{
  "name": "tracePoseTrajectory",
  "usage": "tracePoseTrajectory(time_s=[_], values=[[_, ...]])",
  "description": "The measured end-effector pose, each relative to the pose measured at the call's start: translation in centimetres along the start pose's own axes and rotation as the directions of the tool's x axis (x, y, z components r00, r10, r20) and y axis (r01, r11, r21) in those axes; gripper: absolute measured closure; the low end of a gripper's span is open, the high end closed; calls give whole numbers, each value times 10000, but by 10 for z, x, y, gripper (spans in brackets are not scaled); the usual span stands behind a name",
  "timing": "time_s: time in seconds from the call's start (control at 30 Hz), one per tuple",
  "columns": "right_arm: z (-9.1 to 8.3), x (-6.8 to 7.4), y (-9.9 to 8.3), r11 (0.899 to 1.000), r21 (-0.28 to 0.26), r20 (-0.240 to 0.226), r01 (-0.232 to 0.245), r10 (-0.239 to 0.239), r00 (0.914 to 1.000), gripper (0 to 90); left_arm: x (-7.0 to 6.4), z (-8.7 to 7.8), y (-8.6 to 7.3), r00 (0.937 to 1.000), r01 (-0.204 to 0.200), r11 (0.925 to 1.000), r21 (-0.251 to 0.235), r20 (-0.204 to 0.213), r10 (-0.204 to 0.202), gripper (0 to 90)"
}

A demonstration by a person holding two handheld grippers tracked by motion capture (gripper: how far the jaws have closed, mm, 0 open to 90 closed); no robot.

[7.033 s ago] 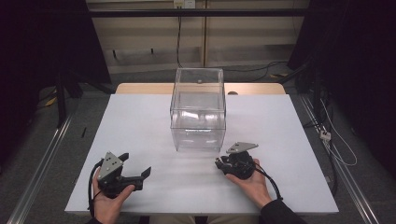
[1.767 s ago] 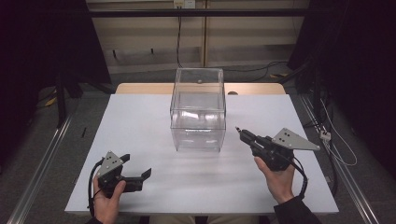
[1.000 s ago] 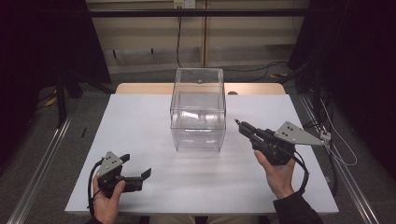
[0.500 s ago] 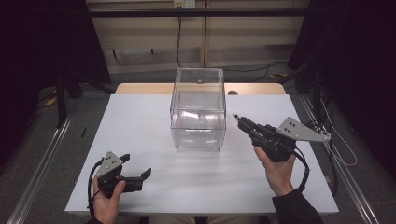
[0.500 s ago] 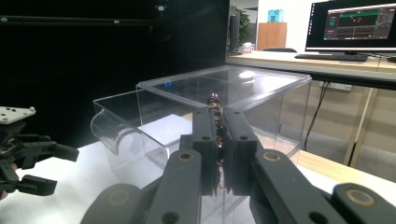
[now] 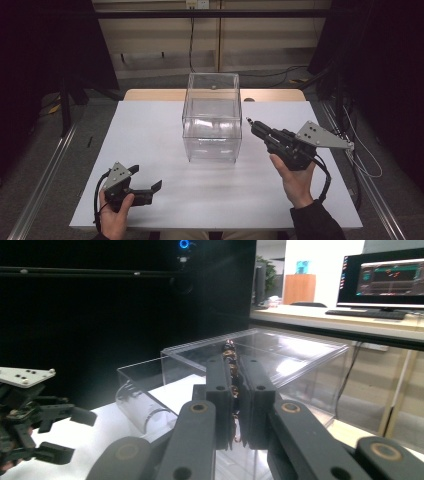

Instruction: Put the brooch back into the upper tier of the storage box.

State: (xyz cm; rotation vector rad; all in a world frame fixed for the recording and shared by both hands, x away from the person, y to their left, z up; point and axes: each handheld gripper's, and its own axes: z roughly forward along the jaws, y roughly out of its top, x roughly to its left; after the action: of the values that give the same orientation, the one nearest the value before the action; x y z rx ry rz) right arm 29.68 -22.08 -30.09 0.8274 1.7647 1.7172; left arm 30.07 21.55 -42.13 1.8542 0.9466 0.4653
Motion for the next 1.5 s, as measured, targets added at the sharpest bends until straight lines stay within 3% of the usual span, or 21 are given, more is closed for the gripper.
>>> tracePoseTrajectory(time_s=[0.8,0.97,1.23,1.5], values=[[18,7,19,9996,288,-448,-30,43,9990,850,0,1,0,10000,38,10000,79,40,-38,42],[26,11,19,9981,623,-637,24,16,9980,850,0,1,0,10000,-8,10000,94,33,8,42],[35,16,21,9979,644,-807,60,-8,9967,849,0,1,0,10000,40,10000,74,54,-40,42],[48,21,28,9947,1016,-1040,153,-47,9946,849,0,1,0,10000,29,10000,75,66,-30,42]])
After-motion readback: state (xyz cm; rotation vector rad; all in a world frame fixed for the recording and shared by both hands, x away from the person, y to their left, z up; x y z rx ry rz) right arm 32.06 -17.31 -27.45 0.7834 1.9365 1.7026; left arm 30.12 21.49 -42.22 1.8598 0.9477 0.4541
